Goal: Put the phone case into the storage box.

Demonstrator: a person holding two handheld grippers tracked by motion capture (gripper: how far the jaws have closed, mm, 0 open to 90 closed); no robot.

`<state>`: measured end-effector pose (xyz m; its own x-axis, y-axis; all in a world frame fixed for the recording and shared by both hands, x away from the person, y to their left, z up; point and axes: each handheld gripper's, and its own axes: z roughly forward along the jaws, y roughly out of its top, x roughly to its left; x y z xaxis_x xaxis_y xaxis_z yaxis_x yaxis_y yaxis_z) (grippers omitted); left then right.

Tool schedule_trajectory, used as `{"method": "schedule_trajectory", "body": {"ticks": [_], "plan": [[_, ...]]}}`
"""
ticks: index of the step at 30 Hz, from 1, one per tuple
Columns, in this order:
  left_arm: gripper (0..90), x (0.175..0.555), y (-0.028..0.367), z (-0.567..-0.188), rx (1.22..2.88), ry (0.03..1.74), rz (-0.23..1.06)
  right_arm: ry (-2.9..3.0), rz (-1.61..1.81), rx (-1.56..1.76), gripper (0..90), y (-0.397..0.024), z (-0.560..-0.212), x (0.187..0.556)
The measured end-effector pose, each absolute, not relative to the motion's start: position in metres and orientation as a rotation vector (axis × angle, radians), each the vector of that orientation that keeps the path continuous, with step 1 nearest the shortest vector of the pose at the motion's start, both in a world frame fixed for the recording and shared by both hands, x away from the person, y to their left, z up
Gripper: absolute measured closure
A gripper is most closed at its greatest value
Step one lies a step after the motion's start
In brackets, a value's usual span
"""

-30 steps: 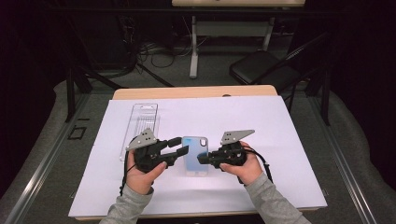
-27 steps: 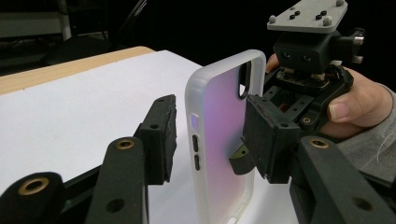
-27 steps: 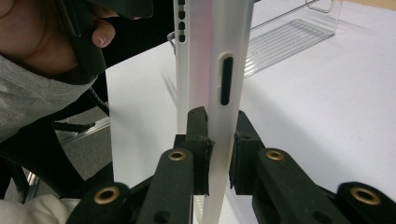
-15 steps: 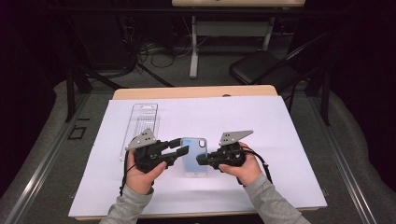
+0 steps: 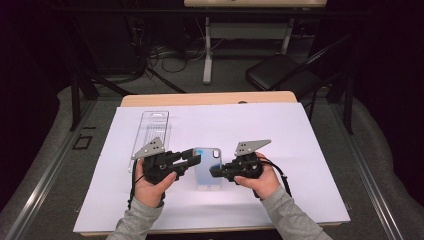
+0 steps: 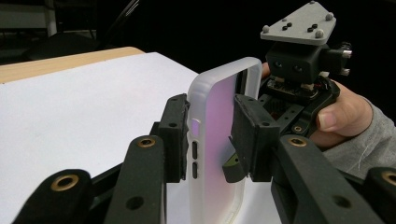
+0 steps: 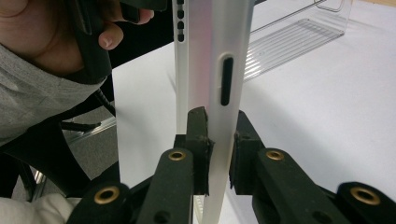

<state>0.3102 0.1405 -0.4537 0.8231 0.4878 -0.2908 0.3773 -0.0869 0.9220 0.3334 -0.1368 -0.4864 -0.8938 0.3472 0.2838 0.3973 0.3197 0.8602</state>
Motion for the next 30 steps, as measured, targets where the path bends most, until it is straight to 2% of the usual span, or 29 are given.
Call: {"method": "schedule_trajectory", "body": {"ticks": [19, 30], "plan": [[78.4, 0.311, 0.142, -0.4555, 1.708, 0.711, 0.101, -2.514, -1.658, -0.699, 81.4, -0.1358, -0.487, 0.3331], [73.1, 0.3091, 0.1402, -0.4549, 1.717, 0.727, 0.138, -2.504, -1.674, -0.723, 81.4, -0.1359, -0.4868, 0.3331]]}}
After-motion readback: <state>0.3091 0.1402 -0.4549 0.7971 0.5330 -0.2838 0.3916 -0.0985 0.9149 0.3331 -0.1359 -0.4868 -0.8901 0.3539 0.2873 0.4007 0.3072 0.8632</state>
